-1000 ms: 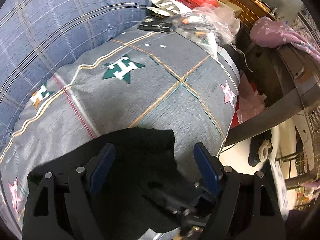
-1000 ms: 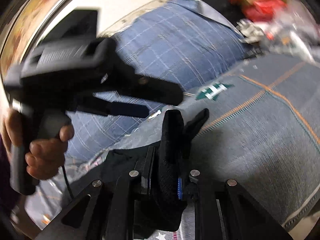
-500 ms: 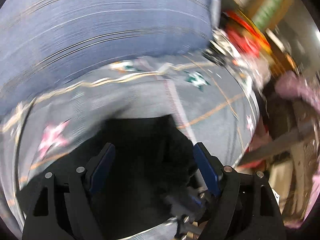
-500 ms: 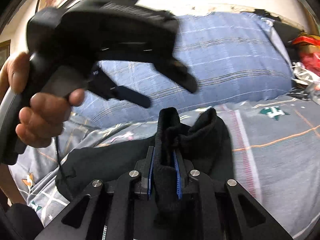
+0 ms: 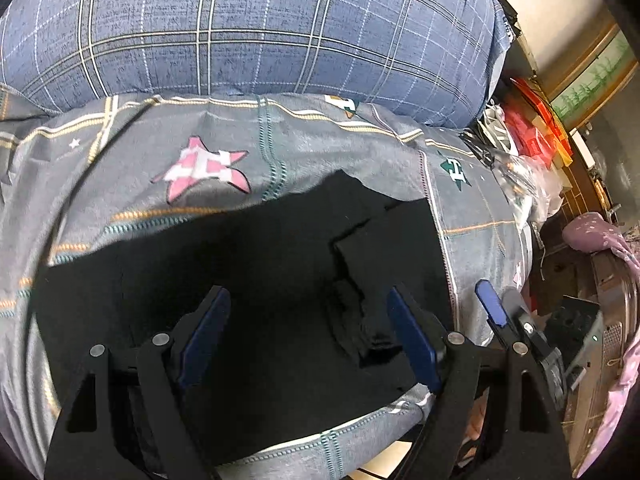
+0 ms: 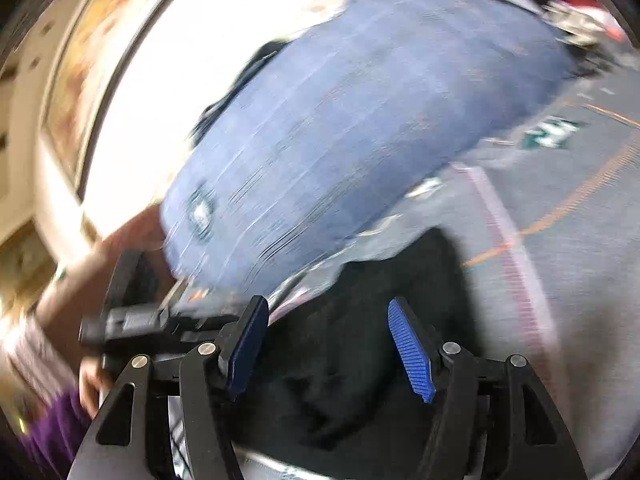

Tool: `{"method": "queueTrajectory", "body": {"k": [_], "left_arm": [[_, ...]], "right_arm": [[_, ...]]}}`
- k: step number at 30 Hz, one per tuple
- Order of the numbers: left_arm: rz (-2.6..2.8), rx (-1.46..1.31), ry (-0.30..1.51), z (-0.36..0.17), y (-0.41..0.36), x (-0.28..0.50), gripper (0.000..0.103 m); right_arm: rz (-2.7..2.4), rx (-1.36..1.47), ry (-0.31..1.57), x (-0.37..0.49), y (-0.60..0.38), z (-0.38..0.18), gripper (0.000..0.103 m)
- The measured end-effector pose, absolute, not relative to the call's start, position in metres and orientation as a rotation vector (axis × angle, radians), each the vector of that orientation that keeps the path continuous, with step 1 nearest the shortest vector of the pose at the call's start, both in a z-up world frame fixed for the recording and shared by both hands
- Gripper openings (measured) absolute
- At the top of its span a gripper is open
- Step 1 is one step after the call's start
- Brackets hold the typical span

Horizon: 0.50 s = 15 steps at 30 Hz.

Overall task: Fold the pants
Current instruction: 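Fold the held leg over the pants with the right gripper and release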

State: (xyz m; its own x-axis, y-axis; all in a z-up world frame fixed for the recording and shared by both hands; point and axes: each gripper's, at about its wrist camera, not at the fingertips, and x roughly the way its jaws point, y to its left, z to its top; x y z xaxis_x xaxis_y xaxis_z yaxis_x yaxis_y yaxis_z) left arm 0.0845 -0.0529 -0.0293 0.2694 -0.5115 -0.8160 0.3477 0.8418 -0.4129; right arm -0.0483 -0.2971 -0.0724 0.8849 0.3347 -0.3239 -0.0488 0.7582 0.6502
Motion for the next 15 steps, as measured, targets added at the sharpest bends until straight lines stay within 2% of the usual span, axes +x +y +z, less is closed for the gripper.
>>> {"method": "queueTrajectory", "body": {"k": [1, 3, 5, 11, 13, 15], "left_arm": [[-0.586, -0.174, 1.159, -0.029, -0.056, 0.083, 0.081], [-0.605, -0.19, 1.135, -0.027, -0.063, 0.081, 0.081], [-0.612, -0.176, 1.103, -0.026, -0.079, 0.076, 0.081], [-0.484, 0.014, 1.143, -0.062, -0.121, 0.072, 0.081], [-0.385, 0.136, 1.156, -0.078, -0.119, 0.072, 0.083], [-0.373, 0.11, 1.166, -0.084, -0.099, 0.077, 0.083]], "right_arm": [[0.194, 0.689, 0.463, -0.048, -0.307, -0.076, 0.05], [0.153, 0.635, 0.507, -0.047, -0.311, -0.083, 0.027], [0.102, 0.562, 0.561, -0.044, -0.312, -0.089, 0.021], [0.11, 0.557, 0.592, -0.04, -0.306, -0.099, 0.022], [0.143, 0.517, 0.636, -0.045, -0.29, -0.099, 0.022], [0.15, 0.457, 0.701, -0.041, -0.277, -0.107, 0.024]]}}
